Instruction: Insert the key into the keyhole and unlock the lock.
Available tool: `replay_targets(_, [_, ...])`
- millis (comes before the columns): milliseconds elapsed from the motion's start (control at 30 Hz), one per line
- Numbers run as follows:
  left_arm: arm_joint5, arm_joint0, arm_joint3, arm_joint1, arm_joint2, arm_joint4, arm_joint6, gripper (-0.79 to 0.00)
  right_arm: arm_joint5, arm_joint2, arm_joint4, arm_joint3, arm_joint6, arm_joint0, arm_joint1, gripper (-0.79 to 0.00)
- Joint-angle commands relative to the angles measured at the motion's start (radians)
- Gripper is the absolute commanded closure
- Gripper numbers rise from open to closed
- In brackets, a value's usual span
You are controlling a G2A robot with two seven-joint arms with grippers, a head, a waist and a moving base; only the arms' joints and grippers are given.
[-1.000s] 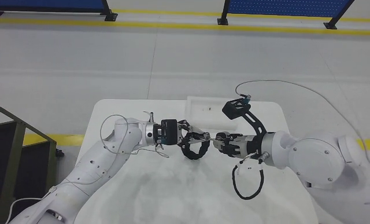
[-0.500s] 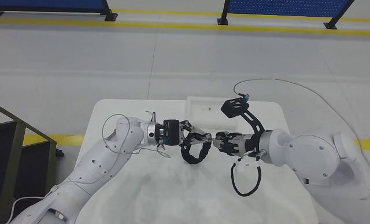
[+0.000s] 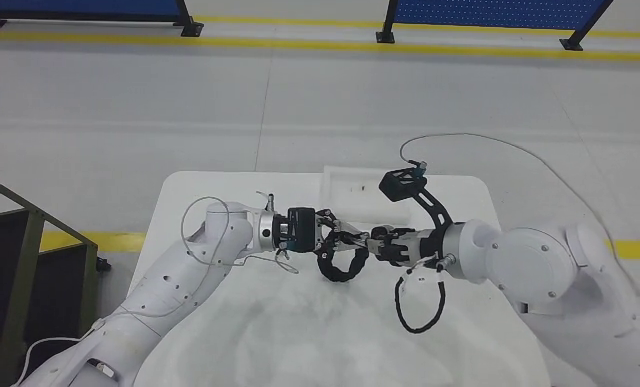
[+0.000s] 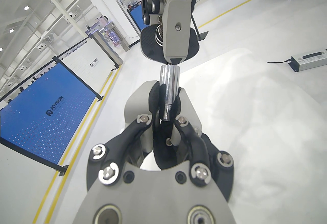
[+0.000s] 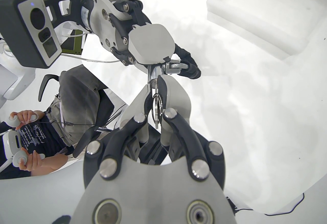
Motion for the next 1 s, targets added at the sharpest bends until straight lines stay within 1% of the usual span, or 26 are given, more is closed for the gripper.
replay_targets(0, [-0.01,0.006,0.016,-0.003,-0.009,-0.037,-0.012,0.0,-0.001,-0.001,0.01,0.005,0.001,0.002,0.001,-0.785])
replay_targets(200, [-0.04,0.007,0.029,-0.012,-0.012,-0.075,-0.044,0.0,0.0,0.004,0.028,0.011,-0.001,0.009,0.003,-0.785])
replay_targets(300, [-0.073,0.007,0.041,-0.016,-0.014,-0.102,-0.062,0.0,-0.017,0.012,0.045,0.014,-0.007,0.008,0.003,-0.785])
replay_targets(367, [-0.098,0.005,0.048,-0.018,-0.017,-0.124,-0.074,0.0,-0.045,0.018,0.051,0.014,-0.003,0.006,0.005,-0.785])
replay_targets(433, [-0.13,0.004,0.055,-0.019,-0.021,-0.146,-0.088,0.0,-0.088,0.023,0.038,0.011,0.014,0.005,0.009,-0.785])
replay_targets(467, [-0.145,0.003,0.058,-0.019,-0.025,-0.157,-0.098,0.0,-0.128,0.023,0.027,0.007,0.035,0.006,0.012,-0.785])
replay_targets(600, [-0.232,0.002,0.063,-0.018,-0.041,-0.214,-0.142,0.0,-0.301,0.001,-0.087,-0.01,0.154,0.017,0.026,-0.785])
replay_targets(667, [-0.287,0.004,0.063,-0.016,-0.049,-0.255,-0.159,0.0,-0.349,-0.025,-0.142,-0.03,0.199,0.015,0.03,-0.785])
replay_targets(767, [-0.287,0.002,0.045,-0.01,-0.025,-0.298,-0.23,0.0,-0.391,-0.038,-0.166,-0.047,0.202,0.014,0.032,-0.785])
replay_targets(967, [-0.287,-0.017,0.009,0.013,0.039,-0.463,-0.399,0.0,-0.513,-0.022,-0.139,-0.063,0.194,-0.003,0.038,-0.785])
